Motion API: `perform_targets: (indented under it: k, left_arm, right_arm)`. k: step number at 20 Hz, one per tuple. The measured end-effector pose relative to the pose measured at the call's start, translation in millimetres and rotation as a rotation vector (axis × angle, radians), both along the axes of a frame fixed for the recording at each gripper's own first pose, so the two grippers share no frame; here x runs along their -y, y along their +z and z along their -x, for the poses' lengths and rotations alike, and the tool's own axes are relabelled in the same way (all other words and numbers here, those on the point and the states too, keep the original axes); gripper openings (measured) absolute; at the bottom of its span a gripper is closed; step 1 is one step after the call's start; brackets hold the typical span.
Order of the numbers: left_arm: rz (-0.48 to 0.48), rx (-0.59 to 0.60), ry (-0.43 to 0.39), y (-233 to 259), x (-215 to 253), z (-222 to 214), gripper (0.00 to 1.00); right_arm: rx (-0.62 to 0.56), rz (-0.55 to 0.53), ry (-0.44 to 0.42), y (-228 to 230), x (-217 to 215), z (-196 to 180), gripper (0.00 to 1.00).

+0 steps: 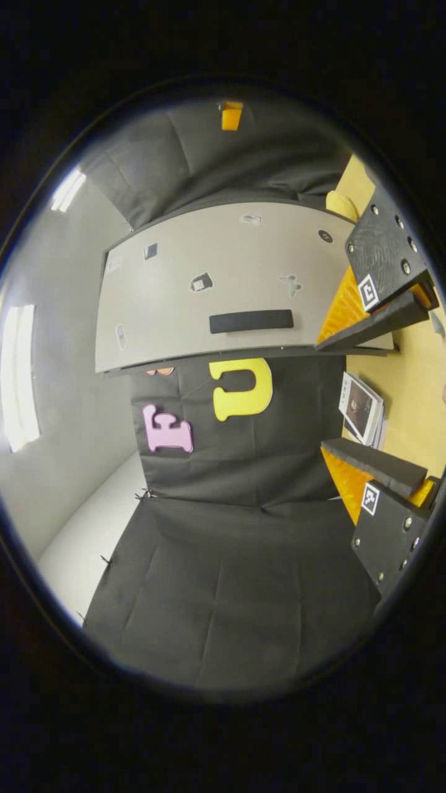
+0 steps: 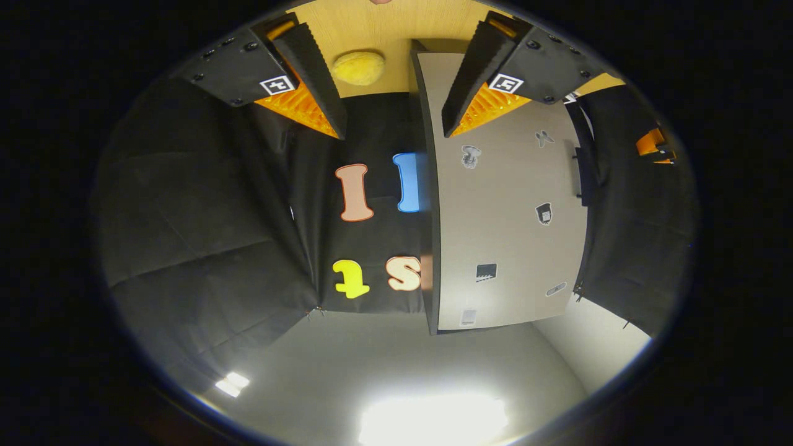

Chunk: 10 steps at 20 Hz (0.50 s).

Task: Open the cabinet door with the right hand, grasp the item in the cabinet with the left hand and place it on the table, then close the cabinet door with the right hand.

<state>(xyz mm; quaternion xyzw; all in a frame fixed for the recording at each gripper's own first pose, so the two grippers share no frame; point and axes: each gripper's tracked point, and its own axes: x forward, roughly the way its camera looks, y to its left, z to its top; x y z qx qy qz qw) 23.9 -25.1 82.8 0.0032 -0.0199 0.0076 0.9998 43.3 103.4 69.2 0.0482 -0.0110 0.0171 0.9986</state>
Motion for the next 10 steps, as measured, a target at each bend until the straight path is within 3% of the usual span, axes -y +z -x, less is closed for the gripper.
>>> perform_targets:
  k: [10]
  left_arm:
    - [-0.017,0.012,-0.015,-1.9,1.5,-6.3,0.84]
  right_arm:
    - [0.024,0.027,-0.023,6.5,1.9,5.5,0.98]
